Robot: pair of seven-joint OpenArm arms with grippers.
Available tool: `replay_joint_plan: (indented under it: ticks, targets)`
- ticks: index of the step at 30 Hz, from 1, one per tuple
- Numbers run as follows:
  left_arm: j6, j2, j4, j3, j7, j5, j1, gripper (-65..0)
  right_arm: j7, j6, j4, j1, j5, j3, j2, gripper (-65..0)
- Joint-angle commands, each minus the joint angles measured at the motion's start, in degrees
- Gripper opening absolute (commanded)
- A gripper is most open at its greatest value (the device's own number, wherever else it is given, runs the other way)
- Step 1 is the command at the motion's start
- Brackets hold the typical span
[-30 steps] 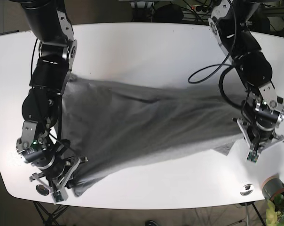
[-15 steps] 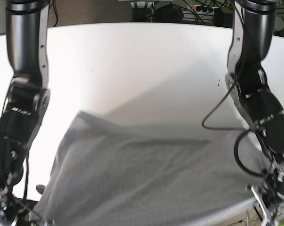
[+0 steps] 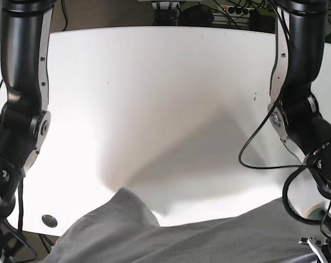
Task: Fold the T-shirt properly
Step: 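Lift the grey shirt with both grippers, shake it and lay it flat, then pull the shirt edge with the right gripper away from the left gripper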
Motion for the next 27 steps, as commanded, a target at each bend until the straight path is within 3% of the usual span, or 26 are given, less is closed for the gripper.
replay_joint_plan:
  ticks: [1, 14, 20, 24, 27]
  targets:
    - [0.32, -0.33, 3.21, 0.04, -0.91, 0.14, 2.33, -65.0, 0.23, -0.16, 3.26, -2.12, -0.78, 1.5, 0.62, -62.8]
    - [0.32, -0.24, 14.99, -1.98, -1.18, 0.05, 32.75, -65.0, 0.14, -0.16, 22.16, -36.14, -0.34, 14.07, -0.53, -62.8]
    - [0.32, 0.38, 16.75, -4.09, -1.27, 0.05, 44.62, -65.0, 0.49, 0.01, 25.32, -51.17, -0.34, 18.2, -6.42, -62.8]
    - [0.32, 2.58, 16.93, -4.36, -2.23, 0.05, 49.98, -65.0, 2.87, 2.47, 25.24, -56.8, -0.34, 18.55, -9.93, -62.6]
    - [0.32, 2.75, 16.75, -4.36, -4.87, 0.23, 54.37, -65.0, 4.62, 2.38, 24.01, -58.29, -0.69, 18.37, -13.1, -62.3]
